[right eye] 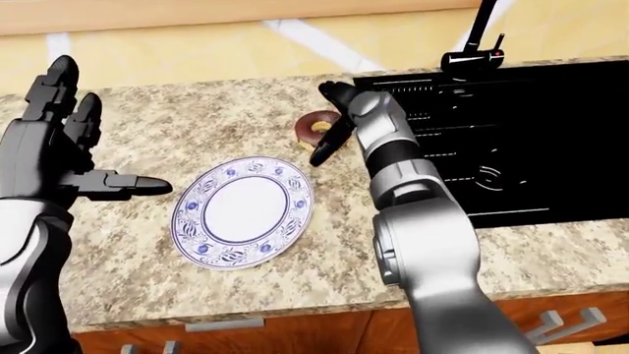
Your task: Place the pastries on the plates.
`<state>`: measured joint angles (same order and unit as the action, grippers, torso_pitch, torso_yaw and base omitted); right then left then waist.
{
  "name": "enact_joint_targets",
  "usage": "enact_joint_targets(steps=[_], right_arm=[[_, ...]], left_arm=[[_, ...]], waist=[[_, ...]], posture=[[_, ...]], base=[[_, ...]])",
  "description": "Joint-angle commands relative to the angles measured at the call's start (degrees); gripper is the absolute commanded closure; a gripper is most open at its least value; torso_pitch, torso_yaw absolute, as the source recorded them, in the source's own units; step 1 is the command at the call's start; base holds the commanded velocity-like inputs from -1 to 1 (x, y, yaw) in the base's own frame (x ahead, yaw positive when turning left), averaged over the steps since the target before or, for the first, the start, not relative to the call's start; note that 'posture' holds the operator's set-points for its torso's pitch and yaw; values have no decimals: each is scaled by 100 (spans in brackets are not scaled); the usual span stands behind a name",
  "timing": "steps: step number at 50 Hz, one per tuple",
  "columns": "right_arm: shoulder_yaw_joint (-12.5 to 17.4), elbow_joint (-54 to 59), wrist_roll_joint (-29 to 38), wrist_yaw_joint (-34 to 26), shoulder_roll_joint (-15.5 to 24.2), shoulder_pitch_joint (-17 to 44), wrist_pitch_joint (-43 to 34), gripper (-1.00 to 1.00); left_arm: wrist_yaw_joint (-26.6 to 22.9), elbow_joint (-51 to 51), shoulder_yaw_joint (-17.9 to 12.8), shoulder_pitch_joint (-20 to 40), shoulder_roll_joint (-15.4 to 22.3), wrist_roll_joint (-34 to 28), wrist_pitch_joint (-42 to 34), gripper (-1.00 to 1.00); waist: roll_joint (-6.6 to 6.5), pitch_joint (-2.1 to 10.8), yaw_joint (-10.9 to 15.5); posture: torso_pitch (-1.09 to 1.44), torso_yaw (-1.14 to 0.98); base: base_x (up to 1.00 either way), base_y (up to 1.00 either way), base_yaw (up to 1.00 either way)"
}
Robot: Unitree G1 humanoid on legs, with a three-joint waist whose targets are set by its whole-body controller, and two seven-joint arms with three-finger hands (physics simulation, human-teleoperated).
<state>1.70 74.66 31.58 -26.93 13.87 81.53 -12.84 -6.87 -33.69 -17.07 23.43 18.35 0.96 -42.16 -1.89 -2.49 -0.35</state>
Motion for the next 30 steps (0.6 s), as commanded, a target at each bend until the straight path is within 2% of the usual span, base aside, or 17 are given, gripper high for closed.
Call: enact_joint_targets(steps=[1, 13, 24, 30], right_arm=[[13, -243, 43, 103, 62, 263, 118, -100], [15, -193, 195, 263, 25, 290, 107, -100], [8, -153, 218, 195, -81, 233, 159, -51], [-23, -153, 303, 213, -85, 212, 178, -40]], left_arm=[[26, -166, -51, 118, 70, -12, 174, -100], [12, -238, -141, 17, 86, 46, 199, -100], [29, -194, -133, 58, 117, 49, 195, -100], [22, -255, -179, -8, 117, 54, 199, -100]], waist=[[-11, 171, -1], [-25, 188, -2], [-28, 202, -5], [-25, 217, -11]], posture=[[0, 0], [0, 0], [0, 0], [0, 0]], base=[[0, 0, 0], [0, 0, 0], [0, 0, 0], [0, 0, 0]])
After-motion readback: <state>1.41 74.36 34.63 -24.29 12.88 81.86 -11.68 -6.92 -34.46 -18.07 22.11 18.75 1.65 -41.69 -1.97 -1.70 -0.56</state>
